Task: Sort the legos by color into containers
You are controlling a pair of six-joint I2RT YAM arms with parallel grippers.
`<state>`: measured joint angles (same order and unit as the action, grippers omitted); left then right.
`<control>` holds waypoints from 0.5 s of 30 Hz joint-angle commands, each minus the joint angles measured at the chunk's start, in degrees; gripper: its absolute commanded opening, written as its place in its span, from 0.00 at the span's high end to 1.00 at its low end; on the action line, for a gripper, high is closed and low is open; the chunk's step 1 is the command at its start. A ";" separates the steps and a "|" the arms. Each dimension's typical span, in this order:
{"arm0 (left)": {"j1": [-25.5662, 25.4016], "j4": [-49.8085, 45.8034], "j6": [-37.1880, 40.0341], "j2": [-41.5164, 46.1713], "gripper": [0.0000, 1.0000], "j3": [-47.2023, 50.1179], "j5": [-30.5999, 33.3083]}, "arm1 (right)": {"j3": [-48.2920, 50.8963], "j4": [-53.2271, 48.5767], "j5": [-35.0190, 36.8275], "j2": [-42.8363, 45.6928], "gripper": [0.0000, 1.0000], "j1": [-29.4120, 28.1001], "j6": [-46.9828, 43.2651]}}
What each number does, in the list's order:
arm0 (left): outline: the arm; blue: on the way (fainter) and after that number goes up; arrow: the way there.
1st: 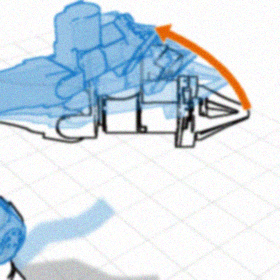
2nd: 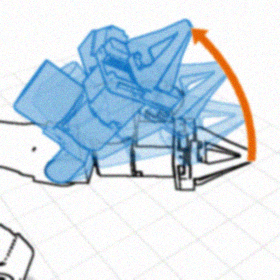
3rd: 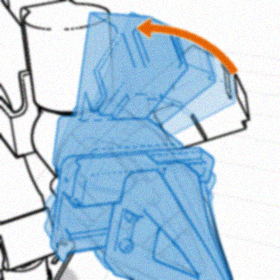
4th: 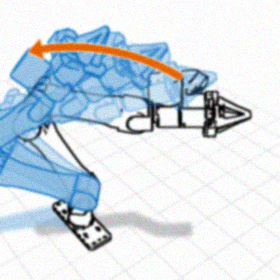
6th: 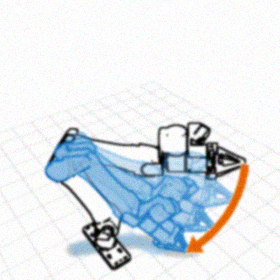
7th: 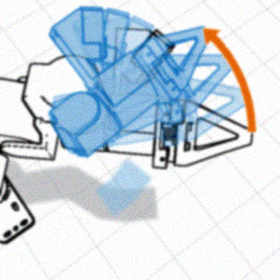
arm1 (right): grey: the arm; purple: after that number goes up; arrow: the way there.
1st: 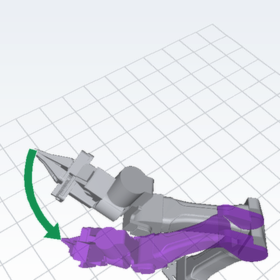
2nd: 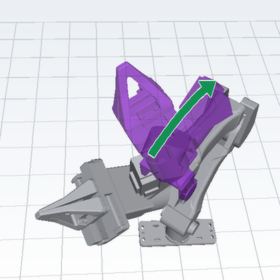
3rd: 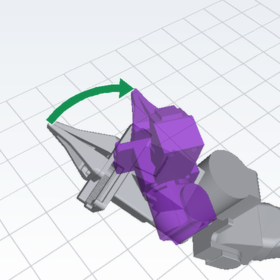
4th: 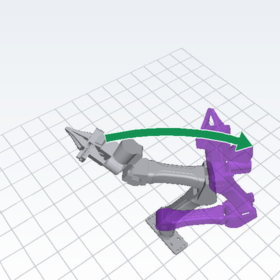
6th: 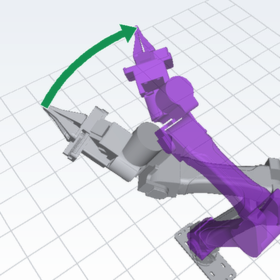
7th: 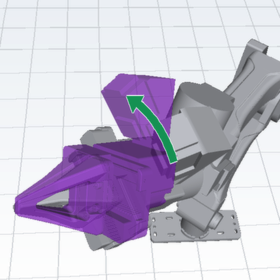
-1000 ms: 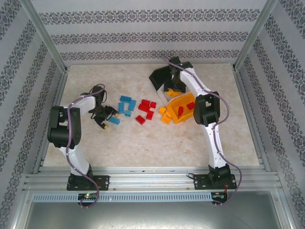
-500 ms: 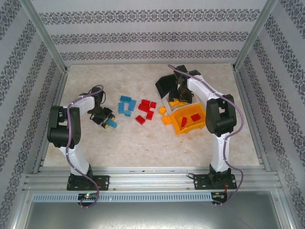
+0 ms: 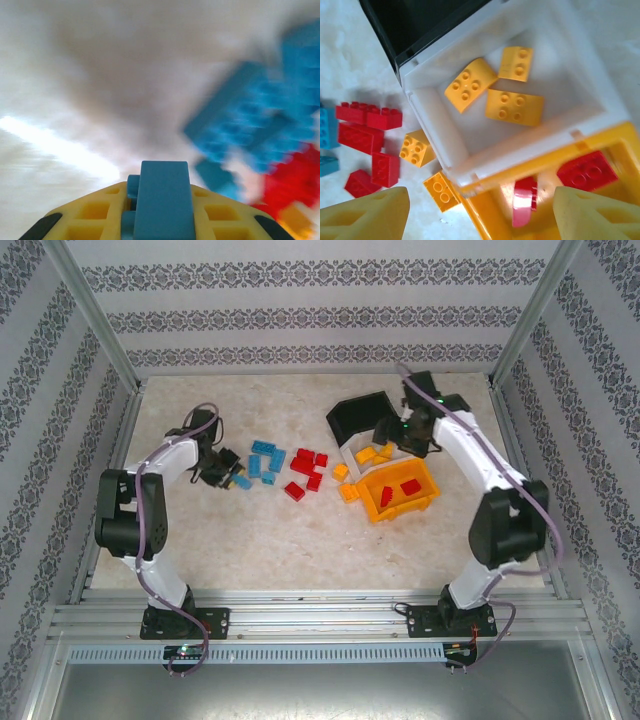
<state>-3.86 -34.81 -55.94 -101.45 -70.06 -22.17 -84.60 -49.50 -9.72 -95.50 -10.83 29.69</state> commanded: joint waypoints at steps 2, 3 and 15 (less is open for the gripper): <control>-5.78 13.20 -8.60 -4.42 0.88 -10.27 -4.48 | 6.18 1.23 -7.47 5.27 0.24 4.16 4.68; -7.02 15.72 -11.01 -6.65 0.88 -12.45 -5.31 | 6.78 0.98 -7.92 5.98 0.24 4.54 4.74; -19.53 18.19 -22.95 -45.32 0.87 -64.35 -8.06 | 12.20 1.08 -10.38 12.56 0.24 5.40 4.85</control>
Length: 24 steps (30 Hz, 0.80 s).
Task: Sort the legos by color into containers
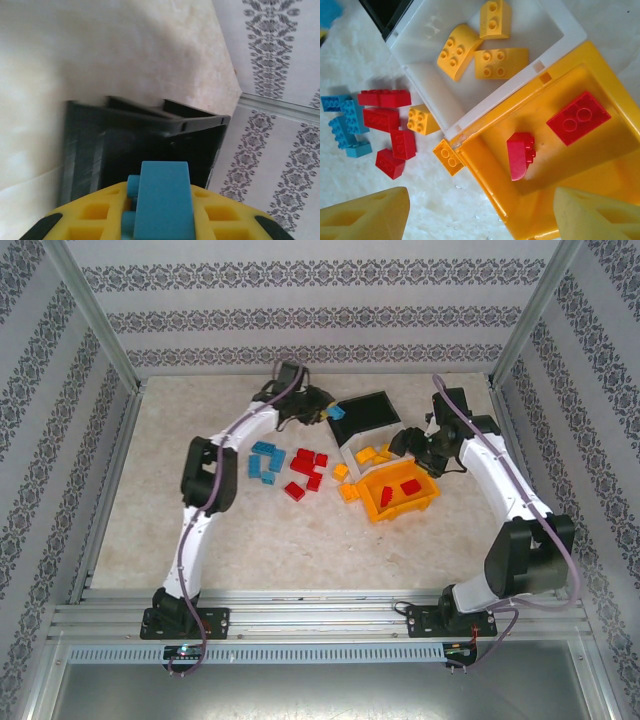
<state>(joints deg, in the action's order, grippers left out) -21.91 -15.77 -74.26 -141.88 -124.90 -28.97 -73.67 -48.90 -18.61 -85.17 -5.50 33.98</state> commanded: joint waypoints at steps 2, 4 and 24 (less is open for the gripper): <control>-2.45 -3.09 -5.64 -10.07 0.84 -17.71 -1.53 | 1.72 0.02 -1.34 2.67 0.24 0.05 -0.12; -3.12 -3.83 -7.32 -13.49 0.76 -22.46 -1.68 | 2.01 -0.53 -0.84 3.05 0.24 0.05 -0.80; 5.05 -21.36 20.34 25.46 0.41 21.61 4.63 | -13.08 -3.68 1.88 -13.78 0.25 -19.53 -1.80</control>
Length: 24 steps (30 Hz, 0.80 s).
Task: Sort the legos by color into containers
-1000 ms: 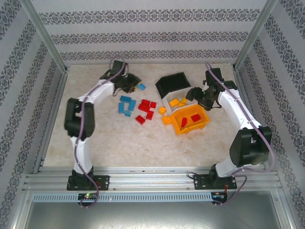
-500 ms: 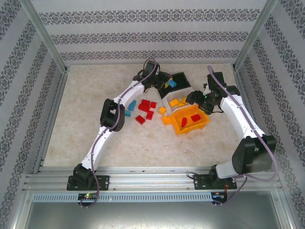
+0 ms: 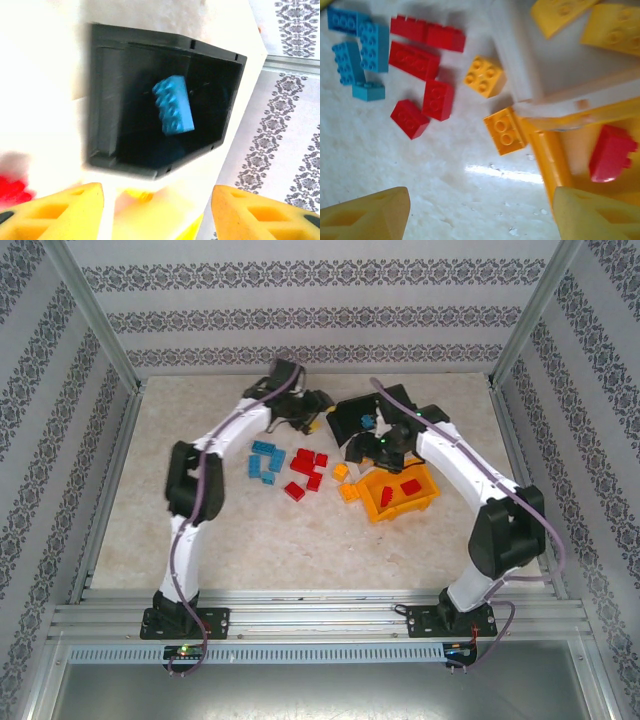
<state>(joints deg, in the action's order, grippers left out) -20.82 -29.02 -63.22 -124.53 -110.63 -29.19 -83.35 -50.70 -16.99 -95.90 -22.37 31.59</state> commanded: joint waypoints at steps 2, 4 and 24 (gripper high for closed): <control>6.13 -13.06 14.01 12.53 0.41 13.48 8.04 | -5.43 -2.67 1.02 -5.44 0.25 -4.91 0.62; 7.53 -16.63 18.33 15.39 0.41 17.58 11.08 | -6.38 -2.43 0.44 -7.09 0.25 -6.37 1.48; 8.40 -27.83 36.29 0.96 0.48 9.52 21.89 | -2.43 -1.32 0.33 -5.53 0.25 -7.95 5.39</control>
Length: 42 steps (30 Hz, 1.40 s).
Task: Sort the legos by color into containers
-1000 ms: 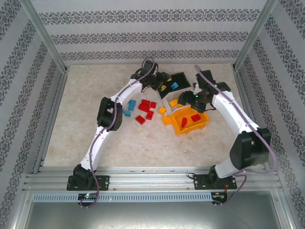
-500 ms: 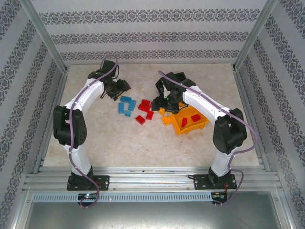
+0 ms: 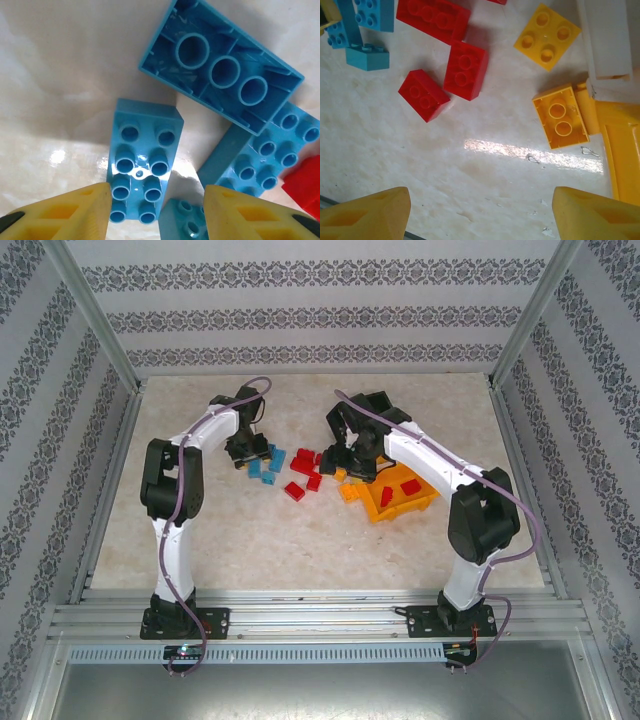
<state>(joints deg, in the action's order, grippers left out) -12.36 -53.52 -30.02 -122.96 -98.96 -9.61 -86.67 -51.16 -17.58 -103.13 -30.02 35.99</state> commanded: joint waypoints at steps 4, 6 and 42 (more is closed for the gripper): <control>-0.02 -3.83 3.76 -2.59 0.49 -2.83 2.94 | 0.26 -1.43 1.08 1.18 0.25 -0.15 0.88; 0.14 -3.72 4.09 -3.14 0.49 -2.49 3.16 | -0.16 -1.77 1.14 0.85 0.25 -0.06 0.78; -6.32 20.95 -22.45 -10.61 0.73 -23.18 -30.91 | 17.24 3.81 -0.85 22.05 0.26 15.99 5.05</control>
<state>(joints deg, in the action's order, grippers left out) -15.75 -38.70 -45.69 -127.98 -115.87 -34.89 -71.66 -49.47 -16.43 -83.13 -15.11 39.11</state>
